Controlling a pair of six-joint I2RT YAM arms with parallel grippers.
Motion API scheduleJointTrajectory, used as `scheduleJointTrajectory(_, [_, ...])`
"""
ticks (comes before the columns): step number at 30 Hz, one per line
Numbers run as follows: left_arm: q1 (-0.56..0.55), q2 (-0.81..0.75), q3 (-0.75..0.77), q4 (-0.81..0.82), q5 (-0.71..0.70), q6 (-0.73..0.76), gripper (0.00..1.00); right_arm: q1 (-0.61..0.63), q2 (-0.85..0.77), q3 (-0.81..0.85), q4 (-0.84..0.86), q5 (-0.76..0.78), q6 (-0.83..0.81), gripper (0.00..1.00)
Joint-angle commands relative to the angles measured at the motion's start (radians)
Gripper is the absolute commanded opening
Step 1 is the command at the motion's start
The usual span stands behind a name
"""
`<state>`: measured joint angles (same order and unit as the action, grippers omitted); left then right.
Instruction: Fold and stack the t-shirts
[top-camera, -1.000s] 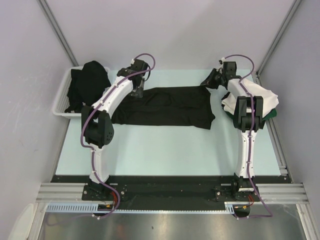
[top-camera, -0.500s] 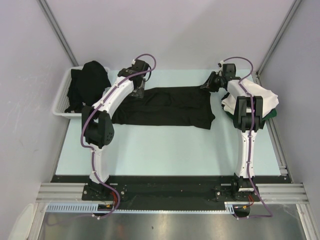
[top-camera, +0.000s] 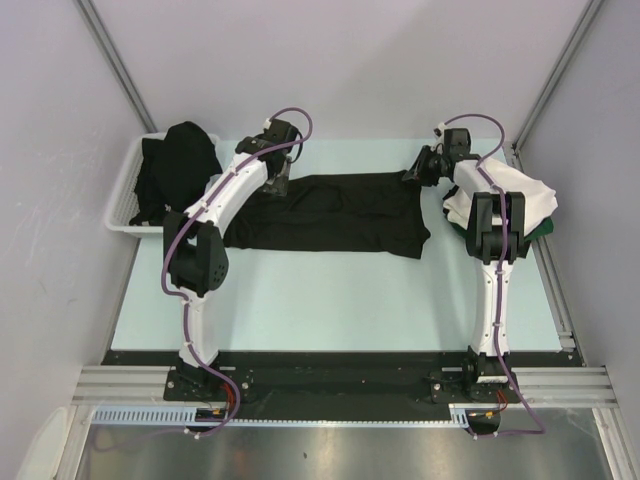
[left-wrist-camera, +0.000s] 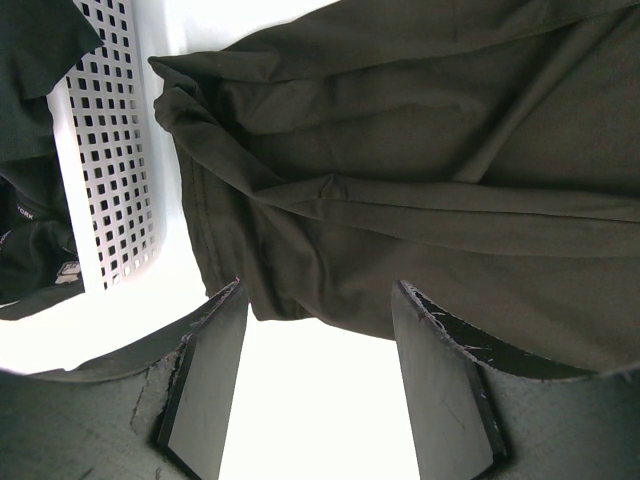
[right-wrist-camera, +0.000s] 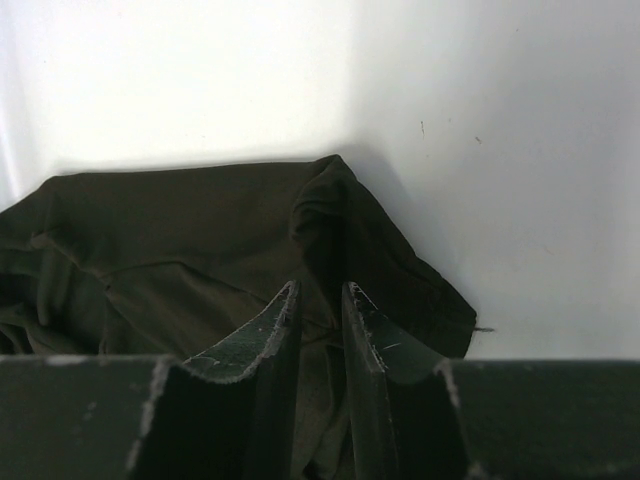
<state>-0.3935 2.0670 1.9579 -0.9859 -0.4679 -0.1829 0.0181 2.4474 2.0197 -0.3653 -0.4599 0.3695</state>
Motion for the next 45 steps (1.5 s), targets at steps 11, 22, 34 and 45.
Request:
scheduleJointTrajectory(11, [-0.008, -0.03, 0.027, 0.003, -0.025, 0.008, 0.65, 0.028, 0.045, 0.047, -0.011, -0.002, -0.024, 0.31])
scheduleJointTrajectory(22, [-0.008, -0.038, 0.007, 0.009, -0.031, 0.008, 0.65, 0.025, 0.061, 0.065, -0.003, -0.017, -0.003, 0.0])
scheduleJointTrajectory(34, [-0.011, -0.054, -0.039, 0.018, -0.006, -0.009, 0.64, 0.008, 0.081, 0.162, 0.003, -0.052, 0.088, 0.0])
scheduleJointTrajectory(45, [-0.013, -0.064, -0.057, 0.024, 0.002, -0.015, 0.64, -0.01, 0.091, 0.162, 0.14, -0.114, 0.281, 0.0])
